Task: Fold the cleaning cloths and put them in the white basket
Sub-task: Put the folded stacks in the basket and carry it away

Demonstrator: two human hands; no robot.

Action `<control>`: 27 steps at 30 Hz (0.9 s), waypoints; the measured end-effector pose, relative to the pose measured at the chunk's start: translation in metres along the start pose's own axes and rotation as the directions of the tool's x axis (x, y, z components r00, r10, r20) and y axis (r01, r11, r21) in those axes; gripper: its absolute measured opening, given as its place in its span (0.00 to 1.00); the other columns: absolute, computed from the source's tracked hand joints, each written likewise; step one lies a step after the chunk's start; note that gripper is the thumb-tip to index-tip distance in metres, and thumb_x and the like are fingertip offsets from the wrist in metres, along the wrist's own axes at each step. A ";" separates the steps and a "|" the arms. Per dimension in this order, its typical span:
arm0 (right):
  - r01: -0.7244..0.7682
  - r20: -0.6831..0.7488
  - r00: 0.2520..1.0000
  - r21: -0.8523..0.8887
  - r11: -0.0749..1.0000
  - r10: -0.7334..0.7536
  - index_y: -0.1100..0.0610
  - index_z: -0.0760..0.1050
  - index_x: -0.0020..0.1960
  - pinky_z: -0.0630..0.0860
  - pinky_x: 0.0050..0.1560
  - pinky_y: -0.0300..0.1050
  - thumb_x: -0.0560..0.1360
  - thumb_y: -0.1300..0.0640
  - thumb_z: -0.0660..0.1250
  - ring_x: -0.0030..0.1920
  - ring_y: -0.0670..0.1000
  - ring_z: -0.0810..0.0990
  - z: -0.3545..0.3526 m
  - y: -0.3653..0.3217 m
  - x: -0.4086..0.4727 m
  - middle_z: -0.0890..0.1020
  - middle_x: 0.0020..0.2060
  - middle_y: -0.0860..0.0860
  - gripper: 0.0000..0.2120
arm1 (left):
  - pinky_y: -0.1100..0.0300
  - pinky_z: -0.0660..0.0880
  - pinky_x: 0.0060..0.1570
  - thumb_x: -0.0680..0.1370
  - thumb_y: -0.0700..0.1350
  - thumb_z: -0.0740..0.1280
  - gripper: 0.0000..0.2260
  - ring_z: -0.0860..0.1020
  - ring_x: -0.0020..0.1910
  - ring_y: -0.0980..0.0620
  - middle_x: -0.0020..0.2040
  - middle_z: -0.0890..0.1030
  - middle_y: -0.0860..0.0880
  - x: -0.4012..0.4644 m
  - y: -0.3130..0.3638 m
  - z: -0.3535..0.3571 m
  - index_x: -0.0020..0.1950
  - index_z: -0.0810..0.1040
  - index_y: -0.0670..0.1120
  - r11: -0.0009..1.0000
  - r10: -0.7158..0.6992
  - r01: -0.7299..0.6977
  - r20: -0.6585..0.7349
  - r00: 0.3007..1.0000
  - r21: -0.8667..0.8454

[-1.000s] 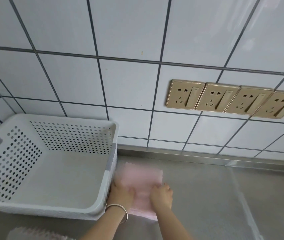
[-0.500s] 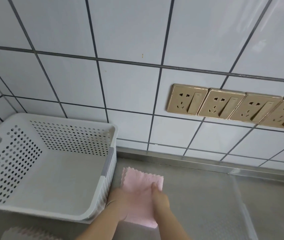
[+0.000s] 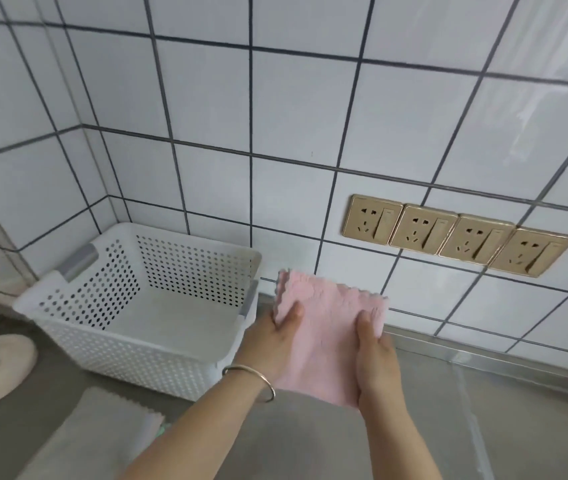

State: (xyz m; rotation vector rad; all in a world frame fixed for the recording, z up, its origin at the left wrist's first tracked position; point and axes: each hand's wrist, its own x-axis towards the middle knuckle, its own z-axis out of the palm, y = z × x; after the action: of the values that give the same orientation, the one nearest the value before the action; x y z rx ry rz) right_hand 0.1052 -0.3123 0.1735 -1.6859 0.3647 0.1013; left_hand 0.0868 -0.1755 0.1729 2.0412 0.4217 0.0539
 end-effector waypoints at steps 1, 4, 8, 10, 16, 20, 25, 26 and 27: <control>0.052 0.012 0.999 0.022 0.998 -0.052 0.53 0.69 0.47 0.66 0.47 0.46 0.78 0.45 0.55 0.44 0.52 0.72 0.004 -0.018 -0.012 0.74 0.42 0.49 0.12 | 0.57 0.72 0.45 0.77 0.62 0.56 0.23 0.77 0.44 0.47 0.47 0.79 0.47 -0.005 0.007 -0.017 0.63 0.72 0.47 0.999 0.048 -0.048 -0.054 0.997 -0.011; 0.200 0.082 0.976 0.053 0.978 -0.204 0.50 0.66 0.52 0.64 0.50 0.43 0.78 0.44 0.54 0.49 0.50 0.71 0.026 -0.063 -0.041 0.72 0.41 0.43 0.11 | 0.54 0.75 0.50 0.73 0.68 0.53 0.29 0.79 0.50 0.44 0.50 0.82 0.46 -0.012 0.023 -0.072 0.58 0.74 0.47 0.986 0.166 -0.165 -0.191 0.967 0.017; 0.268 0.279 0.920 0.063 0.962 -0.274 0.49 0.65 0.56 0.64 0.53 0.43 0.79 0.45 0.54 0.52 0.49 0.72 0.091 -0.096 -0.049 0.73 0.45 0.41 0.10 | 0.57 0.71 0.47 0.77 0.62 0.54 0.24 0.75 0.48 0.49 0.51 0.78 0.49 0.001 0.016 -0.152 0.62 0.71 0.46 0.975 0.220 -0.218 -0.379 0.899 0.048; 0.259 0.355 0.901 0.024 0.965 -0.251 0.52 0.65 0.61 0.66 0.54 0.45 0.79 0.48 0.54 0.54 0.50 0.72 0.134 -0.099 -0.041 0.75 0.50 0.45 0.14 | 0.59 0.66 0.46 0.78 0.58 0.56 0.21 0.72 0.47 0.50 0.50 0.74 0.50 0.017 0.001 -0.183 0.64 0.66 0.45 0.979 0.188 -0.204 -0.441 0.878 0.011; -0.024 0.482 0.873 -0.106 0.994 0.072 0.57 0.73 0.51 0.74 0.48 0.47 0.77 0.51 0.58 0.48 0.54 0.77 0.246 -0.077 0.000 0.79 0.47 0.53 0.11 | 0.57 0.68 0.49 0.78 0.50 0.54 0.18 0.74 0.50 0.43 0.52 0.75 0.44 0.100 -0.064 -0.245 0.64 0.67 0.43 0.981 -0.131 0.165 -0.273 0.953 0.102; -0.295 0.522 0.766 -0.234 0.926 0.376 0.55 0.73 0.42 0.73 0.53 0.54 0.77 0.55 0.61 0.41 0.53 0.76 0.279 -0.043 0.027 0.77 0.40 0.52 0.07 | 0.58 0.67 0.50 0.79 0.43 0.54 0.10 0.73 0.46 0.46 0.43 0.74 0.43 0.152 -0.108 -0.251 0.47 0.73 0.41 0.904 -0.412 0.413 -0.029 0.911 0.108; -0.418 0.499 0.628 -0.430 0.800 0.597 0.58 0.71 0.45 0.72 0.59 0.63 0.79 0.58 0.59 0.58 0.59 0.75 0.312 -0.009 0.062 0.76 0.50 0.56 0.06 | 0.58 0.67 0.45 0.78 0.38 0.58 0.02 0.67 0.34 0.51 0.35 0.67 0.47 0.194 -0.158 -0.240 0.49 0.68 0.42 0.858 -0.493 0.472 0.066 0.868 0.201; -0.436 0.492 0.605 -0.453 0.778 0.626 0.59 0.71 0.46 0.73 0.60 0.62 0.79 0.59 0.59 0.60 0.60 0.75 0.316 -0.002 0.063 0.76 0.52 0.56 0.05 | 0.56 0.68 0.48 0.78 0.37 0.57 0.04 0.70 0.36 0.49 0.38 0.71 0.44 0.195 -0.164 -0.237 0.49 0.71 0.40 0.839 -0.516 0.483 0.087 0.852 0.251; -0.456 0.488 0.582 -0.467 0.758 0.650 0.59 0.71 0.47 0.73 0.60 0.62 0.78 0.60 0.59 0.60 0.60 0.75 0.322 0.006 0.066 0.76 0.53 0.57 0.04 | 0.54 0.69 0.53 0.79 0.37 0.56 0.09 0.74 0.45 0.45 0.47 0.75 0.40 0.202 -0.171 -0.234 0.55 0.72 0.37 0.813 -0.553 0.507 0.103 0.827 0.287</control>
State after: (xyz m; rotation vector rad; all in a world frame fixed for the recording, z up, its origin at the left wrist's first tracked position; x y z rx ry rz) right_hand 0.2112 -0.0103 0.1004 -1.6473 0.3709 1.2404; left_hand 0.1797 0.1600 0.1126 2.0729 0.9098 -0.5548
